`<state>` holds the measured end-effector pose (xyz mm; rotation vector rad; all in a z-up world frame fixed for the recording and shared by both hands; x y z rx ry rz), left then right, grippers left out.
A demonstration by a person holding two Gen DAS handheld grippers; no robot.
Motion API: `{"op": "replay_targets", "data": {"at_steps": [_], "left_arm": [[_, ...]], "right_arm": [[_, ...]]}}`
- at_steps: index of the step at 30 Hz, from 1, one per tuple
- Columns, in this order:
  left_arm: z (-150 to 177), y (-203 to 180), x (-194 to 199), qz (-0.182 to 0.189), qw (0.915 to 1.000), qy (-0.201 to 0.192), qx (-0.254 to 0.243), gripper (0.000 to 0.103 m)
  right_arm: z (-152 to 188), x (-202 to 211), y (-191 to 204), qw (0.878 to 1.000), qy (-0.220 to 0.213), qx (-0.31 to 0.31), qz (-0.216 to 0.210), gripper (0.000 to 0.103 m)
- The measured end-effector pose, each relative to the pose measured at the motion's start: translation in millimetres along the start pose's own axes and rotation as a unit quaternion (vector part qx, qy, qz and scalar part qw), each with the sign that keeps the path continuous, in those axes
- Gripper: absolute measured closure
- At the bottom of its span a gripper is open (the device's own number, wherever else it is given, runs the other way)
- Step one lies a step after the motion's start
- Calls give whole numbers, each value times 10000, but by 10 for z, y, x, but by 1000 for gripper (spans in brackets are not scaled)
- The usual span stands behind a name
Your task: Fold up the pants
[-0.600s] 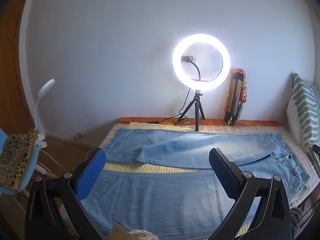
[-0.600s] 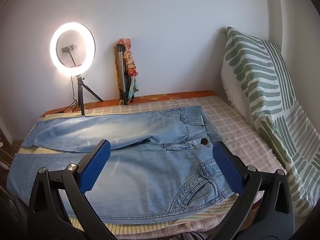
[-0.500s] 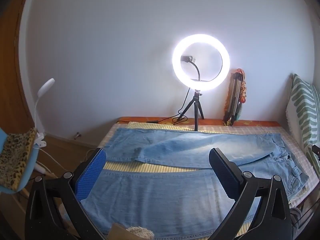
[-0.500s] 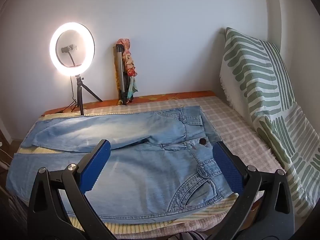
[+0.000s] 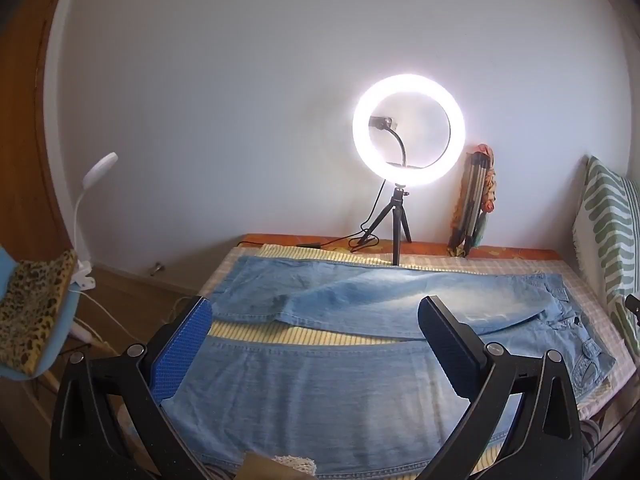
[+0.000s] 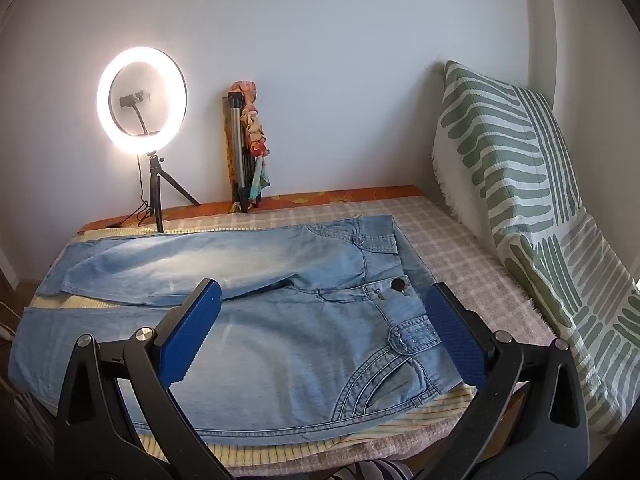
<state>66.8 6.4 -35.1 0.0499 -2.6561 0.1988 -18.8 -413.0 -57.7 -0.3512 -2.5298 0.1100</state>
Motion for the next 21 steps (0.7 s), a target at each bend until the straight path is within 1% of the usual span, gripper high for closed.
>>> {"op": "replay_targets", "data": {"at_steps": [21], "left_arm": [[9, 27, 87, 14, 10000, -74, 54, 1]], "right_arm": [[-73, 84, 95, 9997, -173, 94, -121, 0]]}}
Point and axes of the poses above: each gripper's, at about its wrist camera, not at the fingertips, and x roughly against the way its jaws point, y to its left, z to its underside, the point moved 8 cm from there along -x, roughly the way its jaws point, and after that the axes turned 8 degrees about x, right-handed, at the moved point
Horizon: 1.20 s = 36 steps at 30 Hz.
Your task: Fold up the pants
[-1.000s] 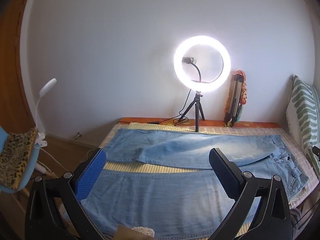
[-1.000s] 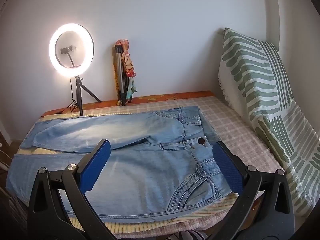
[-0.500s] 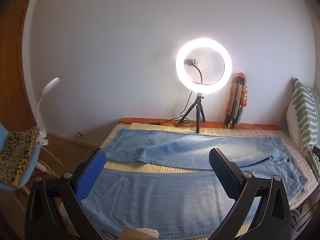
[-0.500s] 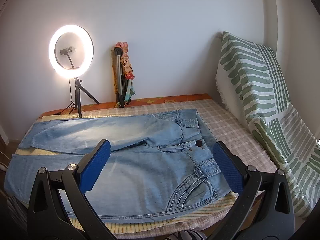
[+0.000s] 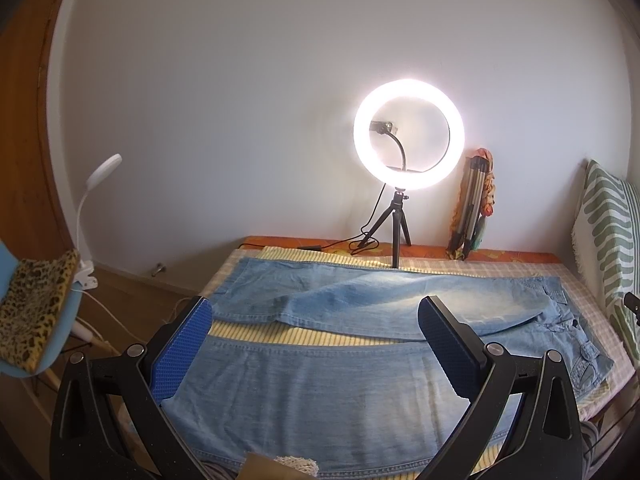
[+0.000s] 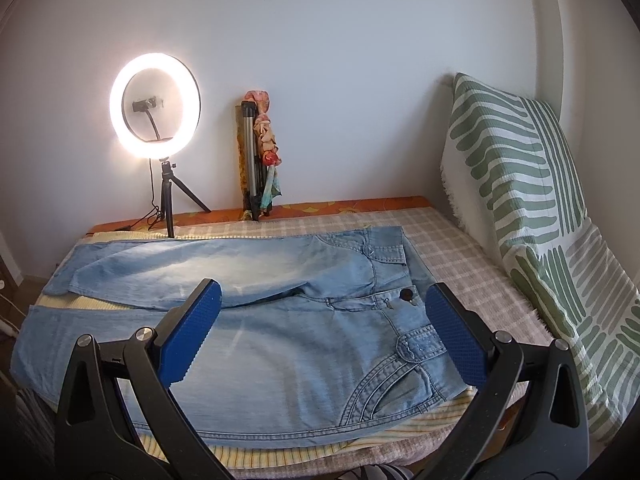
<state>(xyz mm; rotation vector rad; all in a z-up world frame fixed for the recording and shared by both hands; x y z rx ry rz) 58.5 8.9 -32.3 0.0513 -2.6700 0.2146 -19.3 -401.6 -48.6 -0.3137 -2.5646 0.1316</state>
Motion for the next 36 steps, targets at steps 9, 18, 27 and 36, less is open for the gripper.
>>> {"op": "replay_targets", "data": {"at_steps": [9, 18, 27, 36], "left_arm": [[-2, 23, 3, -12, 10000, 12, 27, 1], [-5, 56, -22, -31, 10000, 32, 59, 1], [-5, 79, -51, -33, 9999, 43, 98, 1], [5, 84, -49, -32, 9999, 40, 92, 1]], "right_arm": [[-60, 13, 62, 10000, -36, 34, -42, 0], [-95, -5, 112, 9999, -51, 65, -75, 0], [-105, -11, 124, 9999, -69, 69, -79, 0], [-114, -18, 131, 9999, -74, 73, -84, 0]]}}
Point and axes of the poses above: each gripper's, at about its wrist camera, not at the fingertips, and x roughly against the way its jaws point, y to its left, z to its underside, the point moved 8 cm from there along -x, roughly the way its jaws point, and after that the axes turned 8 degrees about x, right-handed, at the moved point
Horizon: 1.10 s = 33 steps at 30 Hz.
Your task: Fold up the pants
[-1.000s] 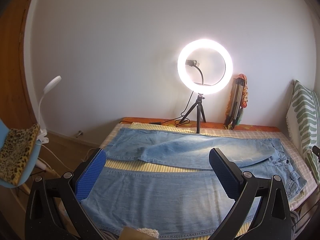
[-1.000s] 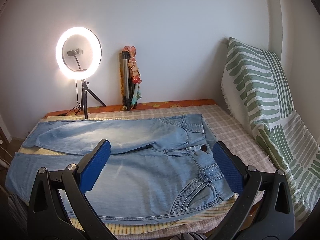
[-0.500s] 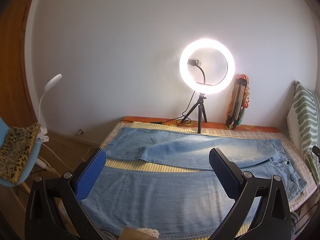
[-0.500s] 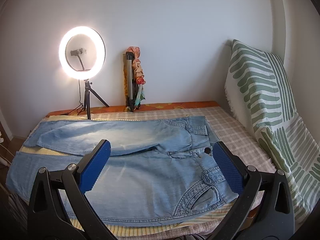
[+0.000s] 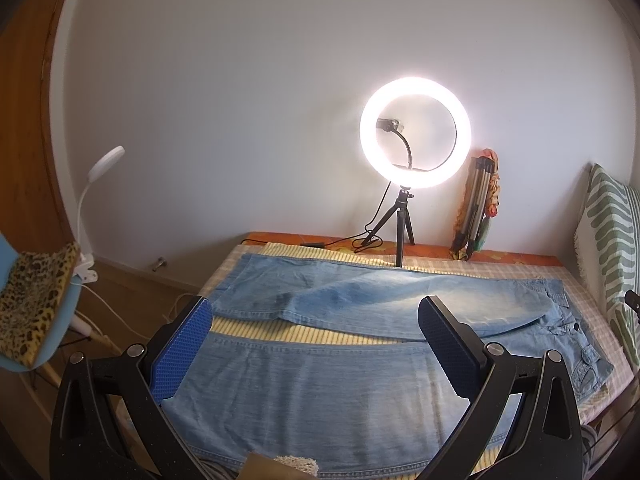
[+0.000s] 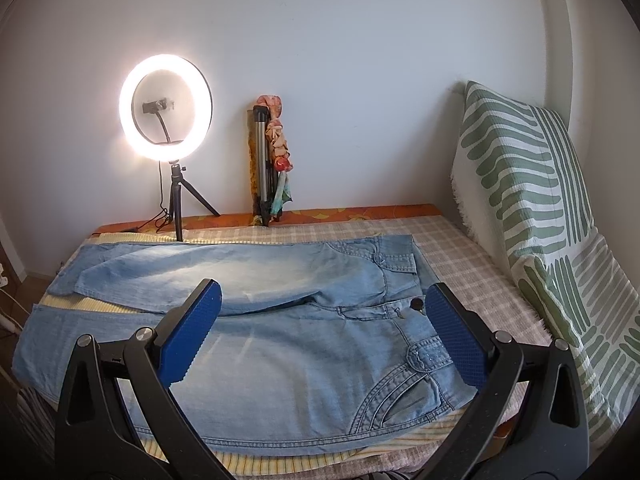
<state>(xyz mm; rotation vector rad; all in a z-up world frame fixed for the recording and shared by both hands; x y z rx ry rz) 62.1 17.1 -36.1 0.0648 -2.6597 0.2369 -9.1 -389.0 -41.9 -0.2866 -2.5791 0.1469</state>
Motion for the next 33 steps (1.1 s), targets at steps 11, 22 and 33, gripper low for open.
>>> {"op": "replay_targets", "data": {"at_steps": [11, 22, 33], "left_arm": [[17, 4, -53, -20, 10000, 45, -32, 1], [67, 118, -307, -72, 9995, 299, 116, 1], [136, 311, -688, -218, 9978, 625, 34, 1]], "right_arm": [[-74, -63, 65, 10000, -7, 85, -27, 0], [-112, -295, 202, 9994, -36, 195, -271, 0], [-277, -793, 521, 9952, 7, 435, -875, 0]]}}
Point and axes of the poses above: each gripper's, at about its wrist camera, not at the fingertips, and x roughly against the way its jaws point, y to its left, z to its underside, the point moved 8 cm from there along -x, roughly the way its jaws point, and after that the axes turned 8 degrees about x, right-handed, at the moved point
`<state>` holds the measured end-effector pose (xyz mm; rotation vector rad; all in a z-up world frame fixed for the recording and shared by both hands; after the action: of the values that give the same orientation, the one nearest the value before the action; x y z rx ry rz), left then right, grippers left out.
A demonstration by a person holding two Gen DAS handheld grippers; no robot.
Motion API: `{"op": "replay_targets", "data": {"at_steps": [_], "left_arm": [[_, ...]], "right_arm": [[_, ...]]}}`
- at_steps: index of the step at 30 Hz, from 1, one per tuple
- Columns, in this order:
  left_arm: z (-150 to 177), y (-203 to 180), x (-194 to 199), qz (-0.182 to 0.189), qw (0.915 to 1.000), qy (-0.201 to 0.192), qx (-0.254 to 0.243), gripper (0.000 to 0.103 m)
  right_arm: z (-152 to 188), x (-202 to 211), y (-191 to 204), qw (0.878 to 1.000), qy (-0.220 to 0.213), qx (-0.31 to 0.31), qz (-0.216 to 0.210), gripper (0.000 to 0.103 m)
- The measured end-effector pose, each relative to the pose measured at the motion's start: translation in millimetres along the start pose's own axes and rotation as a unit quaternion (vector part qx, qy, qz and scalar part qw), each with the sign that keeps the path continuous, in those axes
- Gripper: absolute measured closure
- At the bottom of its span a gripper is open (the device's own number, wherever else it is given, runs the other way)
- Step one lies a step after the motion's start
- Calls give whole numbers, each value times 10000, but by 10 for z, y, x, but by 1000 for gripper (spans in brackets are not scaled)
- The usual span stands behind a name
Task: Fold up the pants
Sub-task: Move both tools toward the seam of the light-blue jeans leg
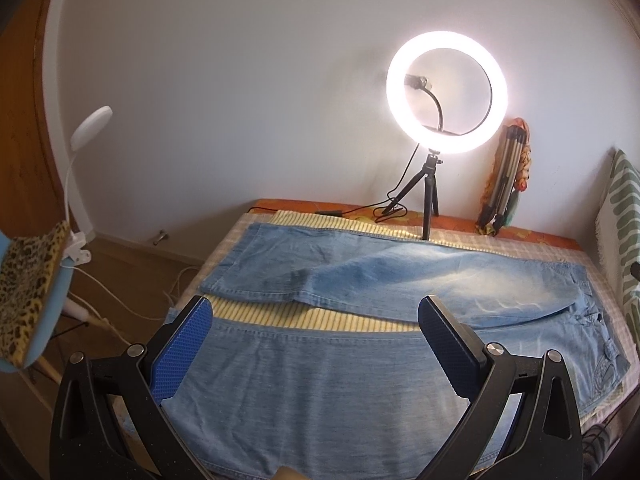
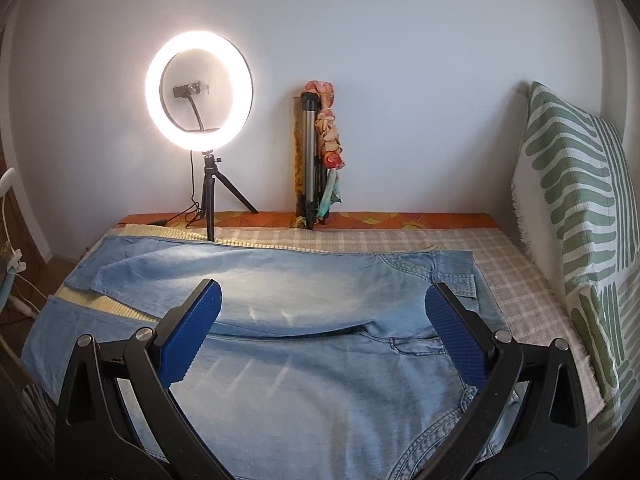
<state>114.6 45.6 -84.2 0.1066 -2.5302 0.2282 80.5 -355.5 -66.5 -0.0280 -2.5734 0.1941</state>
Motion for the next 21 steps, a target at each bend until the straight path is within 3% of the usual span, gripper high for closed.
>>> {"op": "replay_targets", "data": {"at_steps": [9, 11, 18, 21], "left_arm": [[-117, 72, -402, 193, 9997, 132, 33, 1], [-157, 114, -527, 220, 9996, 133, 89, 1], [-202, 160, -1054, 377, 9979, 505, 144, 16], [-204, 151, -1335, 418, 9966, 674, 206, 21]], "right_arm": [[-352, -482, 288, 9951, -387, 236, -879, 0], [-431, -664, 360, 9939, -325, 378, -984, 0], [-565, -1487, 797, 9796, 173, 1312, -1511, 0], [-522, -1900, 986, 9690, 455, 1602, -1826, 11]]}}
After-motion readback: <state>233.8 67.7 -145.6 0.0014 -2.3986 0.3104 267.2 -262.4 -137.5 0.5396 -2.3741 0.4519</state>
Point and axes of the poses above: each gripper's, at about its wrist camera, not at the fingertips, and x roughly against the way its jaws point, y to its left, z to its underside, the point moved 8 cm from there along -x, roughly the way its jaws point, and after that the axes turned 8 degrees about x, right-handed, at the moved point
